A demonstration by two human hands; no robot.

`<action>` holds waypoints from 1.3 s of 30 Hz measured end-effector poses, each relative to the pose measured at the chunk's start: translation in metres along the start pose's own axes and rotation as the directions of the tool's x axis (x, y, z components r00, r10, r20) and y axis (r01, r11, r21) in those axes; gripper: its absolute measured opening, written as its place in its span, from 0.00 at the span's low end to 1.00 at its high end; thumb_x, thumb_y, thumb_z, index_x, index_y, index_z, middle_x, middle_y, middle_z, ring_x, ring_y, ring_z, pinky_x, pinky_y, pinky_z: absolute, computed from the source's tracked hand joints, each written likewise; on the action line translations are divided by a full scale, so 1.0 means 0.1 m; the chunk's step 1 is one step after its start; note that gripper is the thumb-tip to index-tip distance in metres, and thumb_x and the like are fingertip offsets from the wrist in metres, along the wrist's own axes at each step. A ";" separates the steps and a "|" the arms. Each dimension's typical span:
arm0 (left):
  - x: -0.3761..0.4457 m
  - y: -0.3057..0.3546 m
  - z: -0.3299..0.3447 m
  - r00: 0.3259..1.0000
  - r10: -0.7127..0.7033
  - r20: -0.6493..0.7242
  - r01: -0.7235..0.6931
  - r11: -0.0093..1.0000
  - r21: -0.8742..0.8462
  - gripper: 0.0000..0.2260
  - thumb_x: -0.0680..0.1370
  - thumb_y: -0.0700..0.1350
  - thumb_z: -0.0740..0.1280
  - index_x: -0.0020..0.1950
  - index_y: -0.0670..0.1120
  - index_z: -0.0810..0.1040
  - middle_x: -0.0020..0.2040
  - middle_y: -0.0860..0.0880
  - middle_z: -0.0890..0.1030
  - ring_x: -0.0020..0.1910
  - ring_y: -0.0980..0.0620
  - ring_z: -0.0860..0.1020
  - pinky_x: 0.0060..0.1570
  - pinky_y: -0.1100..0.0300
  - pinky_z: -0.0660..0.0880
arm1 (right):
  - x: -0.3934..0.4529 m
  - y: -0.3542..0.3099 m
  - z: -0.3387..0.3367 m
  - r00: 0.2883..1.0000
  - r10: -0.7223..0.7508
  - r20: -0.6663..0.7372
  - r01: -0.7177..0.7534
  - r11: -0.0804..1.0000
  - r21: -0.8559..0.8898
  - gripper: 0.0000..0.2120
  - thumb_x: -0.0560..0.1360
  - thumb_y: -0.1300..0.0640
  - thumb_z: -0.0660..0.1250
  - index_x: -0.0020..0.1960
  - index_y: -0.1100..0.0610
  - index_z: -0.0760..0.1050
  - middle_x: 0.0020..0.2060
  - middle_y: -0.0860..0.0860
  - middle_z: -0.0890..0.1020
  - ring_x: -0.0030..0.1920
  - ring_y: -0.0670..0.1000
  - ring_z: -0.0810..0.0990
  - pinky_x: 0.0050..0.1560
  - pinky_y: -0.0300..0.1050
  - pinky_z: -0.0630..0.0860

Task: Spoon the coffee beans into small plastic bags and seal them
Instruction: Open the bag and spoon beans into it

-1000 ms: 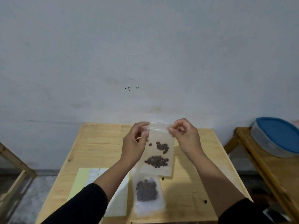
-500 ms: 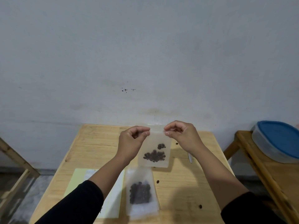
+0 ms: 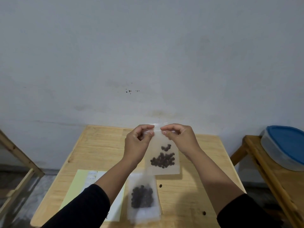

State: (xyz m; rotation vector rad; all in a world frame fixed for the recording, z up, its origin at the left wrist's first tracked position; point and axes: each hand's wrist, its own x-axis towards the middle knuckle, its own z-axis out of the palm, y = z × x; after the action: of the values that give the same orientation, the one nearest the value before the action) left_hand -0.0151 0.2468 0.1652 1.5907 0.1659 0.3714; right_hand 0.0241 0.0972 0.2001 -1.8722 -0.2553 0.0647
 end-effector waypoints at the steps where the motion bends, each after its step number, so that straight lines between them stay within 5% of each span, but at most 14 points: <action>1: 0.00 0.00 -0.02 1.000 -0.004 0.027 0.004 1.000 0.010 0.07 0.74 0.42 0.71 0.45 0.55 0.82 0.35 0.53 0.79 0.36 0.55 0.73 0.41 0.61 0.73 | 0.00 0.01 0.02 1.000 0.007 -0.001 -0.007 1.000 0.005 0.05 0.70 0.61 0.72 0.43 0.52 0.83 0.38 0.43 0.83 0.34 0.35 0.76 0.45 0.36 0.73; 8: -0.01 -0.01 -0.11 0.999 -0.006 0.051 0.005 1.000 0.029 0.04 0.72 0.44 0.73 0.41 0.53 0.82 0.40 0.56 0.82 0.40 0.57 0.78 0.43 0.61 0.75 | -0.04 0.02 0.16 1.000 0.008 -0.015 -0.007 0.999 0.053 0.04 0.69 0.59 0.74 0.39 0.50 0.83 0.35 0.37 0.82 0.32 0.35 0.75 0.39 0.26 0.71; 17: 0.02 -0.02 -0.21 1.000 -0.002 -0.006 0.003 0.996 0.094 0.06 0.72 0.43 0.73 0.39 0.54 0.81 0.39 0.58 0.83 0.39 0.60 0.80 0.43 0.66 0.75 | -0.06 0.10 0.40 0.998 0.059 -0.031 -0.052 0.980 0.192 0.04 0.69 0.59 0.73 0.40 0.50 0.82 0.40 0.42 0.83 0.39 0.41 0.76 0.47 0.41 0.74; 23: 0.09 -0.08 -0.34 0.996 -0.070 -0.046 0.072 0.996 0.046 0.04 0.74 0.43 0.70 0.45 0.53 0.81 0.40 0.59 0.79 0.36 0.66 0.75 0.41 0.71 0.72 | -0.16 0.21 0.49 0.996 0.087 -0.002 -0.086 0.986 0.144 0.05 0.71 0.61 0.72 0.45 0.52 0.82 0.45 0.44 0.83 0.46 0.37 0.79 0.49 0.34 0.73; 28: -0.05 -0.32 -0.40 0.984 -0.159 0.084 0.136 0.962 0.236 0.14 0.74 0.44 0.70 0.58 0.56 0.77 0.51 0.60 0.77 0.50 0.59 0.73 0.52 0.65 0.69 | -0.25 0.41 0.62 0.970 0.223 -0.098 -0.203 0.963 0.179 0.07 0.71 0.61 0.72 0.44 0.50 0.82 0.46 0.46 0.83 0.49 0.45 0.80 0.43 0.35 0.73; 35: -0.54 -0.97 -0.50 0.945 -0.320 0.065 0.262 0.863 0.433 0.18 0.74 0.43 0.70 0.63 0.53 0.75 0.54 0.55 0.78 0.50 0.57 0.74 0.50 0.67 0.68 | -0.64 1.06 0.95 0.935 0.348 -0.073 -0.352 0.935 -0.036 0.07 0.71 0.60 0.71 0.49 0.54 0.81 0.46 0.48 0.82 0.48 0.46 0.79 0.42 0.29 0.70; 39: -0.68 -1.30 -0.51 0.929 -0.365 0.063 0.268 0.781 0.564 0.19 0.74 0.44 0.70 0.64 0.52 0.74 0.55 0.50 0.80 0.49 0.53 0.77 0.50 0.67 0.67 | -0.76 1.33 1.08 0.922 0.379 -0.078 -0.387 0.901 -0.195 0.10 0.71 0.60 0.70 0.52 0.55 0.80 0.48 0.49 0.81 0.50 0.50 0.78 0.46 0.34 0.69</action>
State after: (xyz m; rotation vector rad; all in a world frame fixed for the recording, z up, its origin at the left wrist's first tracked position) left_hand -0.0799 0.2805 0.0286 2.1104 0.4367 -0.0994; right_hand -0.0497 0.1435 0.0344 -2.1079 0.1439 0.2811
